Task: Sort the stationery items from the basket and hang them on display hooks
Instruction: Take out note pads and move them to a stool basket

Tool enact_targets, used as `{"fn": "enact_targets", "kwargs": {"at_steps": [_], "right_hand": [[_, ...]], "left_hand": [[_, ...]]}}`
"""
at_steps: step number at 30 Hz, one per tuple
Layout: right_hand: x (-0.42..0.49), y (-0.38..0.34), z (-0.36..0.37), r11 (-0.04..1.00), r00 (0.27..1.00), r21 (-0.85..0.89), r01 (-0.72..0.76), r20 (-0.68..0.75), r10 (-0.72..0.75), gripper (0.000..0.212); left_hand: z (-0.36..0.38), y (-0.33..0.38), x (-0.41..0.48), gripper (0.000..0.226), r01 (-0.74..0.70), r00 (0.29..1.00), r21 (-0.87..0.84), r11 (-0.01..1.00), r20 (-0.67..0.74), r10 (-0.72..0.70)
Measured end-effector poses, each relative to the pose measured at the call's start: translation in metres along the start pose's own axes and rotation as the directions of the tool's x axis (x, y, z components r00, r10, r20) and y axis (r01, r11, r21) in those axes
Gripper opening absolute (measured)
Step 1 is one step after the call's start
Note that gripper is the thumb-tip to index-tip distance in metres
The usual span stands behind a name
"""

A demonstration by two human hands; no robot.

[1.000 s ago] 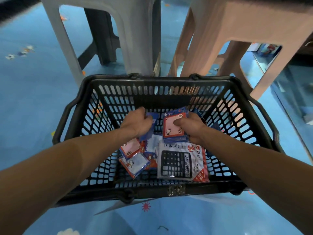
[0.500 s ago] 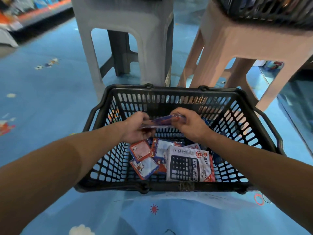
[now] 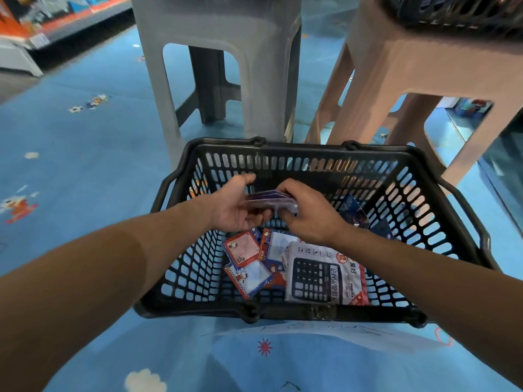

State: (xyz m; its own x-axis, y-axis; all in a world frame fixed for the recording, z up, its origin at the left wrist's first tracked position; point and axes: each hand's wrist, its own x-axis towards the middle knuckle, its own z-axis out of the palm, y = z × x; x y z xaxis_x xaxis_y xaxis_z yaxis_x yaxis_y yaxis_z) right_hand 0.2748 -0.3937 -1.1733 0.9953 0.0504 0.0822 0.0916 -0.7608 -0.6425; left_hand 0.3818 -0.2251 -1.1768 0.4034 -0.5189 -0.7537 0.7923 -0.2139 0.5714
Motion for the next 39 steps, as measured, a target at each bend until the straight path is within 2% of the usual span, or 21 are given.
{"fn": "enact_targets", "kwargs": {"at_steps": [2, 4, 6, 7, 8, 9, 11, 13, 15, 21, 24, 29, 33, 35, 39], "right_hand": [[0.004, 0.01, -0.001, 0.996, 0.997, 0.053, -0.078, -0.024, 0.079, 0.023], [0.008, 0.021, -0.004, 0.98, 0.982, 0.083, -0.182, -0.031, 0.185, 0.028], [0.009, 0.033, -0.006, 0.954, 0.958, 0.107, -0.279, -0.027, 0.284, 0.032], [0.009, 0.037, -0.006, 0.935, 0.943, 0.134, -0.327, -0.021, 0.333, 0.035], [0.009, 0.041, -0.007, 0.914, 0.925, 0.159, -0.374, -0.012, 0.381, 0.039], [0.008, 0.046, -0.007, 0.891, 0.906, 0.179, -0.417, -0.001, 0.424, 0.042], [0.008, 0.053, -0.006, 0.852, 0.874, 0.21, -0.479, 0.023, 0.485, 0.045], [0.01, 0.06, -0.005, 0.821, 0.852, 0.254, -0.512, 0.032, 0.522, 0.044], [0.013, 0.064, -0.004, 0.791, 0.842, 0.318, -0.523, 0.052, 0.536, 0.042], [0.018, 0.065, 0.009, 0.776, 0.855, 0.361, -0.516, 0.168, 0.49, 0.039], [0.02, 0.067, 0.012, 0.776, 0.854, 0.358, -0.519, 0.183, 0.487, 0.041], [0.017, 0.068, 0.008, 0.743, 0.828, 0.373, -0.556, 0.171, 0.534, 0.038], [0.016, 0.064, 0.003, 0.743, 0.829, 0.374, -0.555, 0.172, 0.532, 0.035], [0.017, 0.063, 0.002, 0.748, 0.828, 0.36, -0.558, 0.174, 0.533, 0.035], [0.017, 0.061, 0.004, 0.753, 0.822, 0.333, -0.568, 0.187, 0.538, 0.036]], "left_hand": [[-0.002, -0.002, 0.008, 0.083, 0.015, 1.0, 0.096, 0.995, 0.003, -0.016], [0.0, -0.005, 0.015, 0.081, 0.032, 0.998, 0.225, 0.974, -0.053, -0.02], [0.004, -0.014, 0.024, 0.056, 0.04, 0.984, 0.398, 0.917, -0.175, 0.033], [0.003, -0.019, 0.031, 0.038, 0.052, 0.97, 0.523, 0.851, -0.228, 0.081], [0.0, -0.025, 0.038, 0.024, 0.08, 0.956, 0.681, 0.728, -0.26, 0.138], [-0.004, -0.029, 0.045, 0.017, 0.134, 0.946, 0.831, 0.54, -0.269, 0.179], [-0.011, -0.035, 0.055, 0.024, 0.232, 0.947, 0.958, 0.169, -0.262, 0.186], [-0.015, -0.041, 0.064, 0.047, 0.277, 0.946, 0.96, -0.035, -0.266, 0.186], [-0.017, -0.048, 0.074, 0.068, 0.293, 0.944, 0.946, -0.138, -0.263, 0.199], [-0.017, -0.063, 0.094, 0.095, 0.31, 0.936, 0.911, -0.271, -0.242, 0.257], [-0.015, -0.068, 0.099, 0.081, 0.32, 0.933, 0.89, -0.326, -0.236, 0.272], [-0.016, -0.076, 0.102, 0.046, 0.298, 0.944, 0.925, -0.234, -0.25, 0.216], [-0.015, -0.093, 0.103, 0.083, 0.407, 0.903, 0.877, -0.255, -0.345, 0.257], [-0.012, -0.094, 0.103, 0.088, 0.44, 0.893, 0.854, -0.279, -0.382, 0.237], [-0.008, -0.101, 0.098, 0.093, 0.422, 0.903, 0.86, -0.286, -0.371, 0.218]]}}
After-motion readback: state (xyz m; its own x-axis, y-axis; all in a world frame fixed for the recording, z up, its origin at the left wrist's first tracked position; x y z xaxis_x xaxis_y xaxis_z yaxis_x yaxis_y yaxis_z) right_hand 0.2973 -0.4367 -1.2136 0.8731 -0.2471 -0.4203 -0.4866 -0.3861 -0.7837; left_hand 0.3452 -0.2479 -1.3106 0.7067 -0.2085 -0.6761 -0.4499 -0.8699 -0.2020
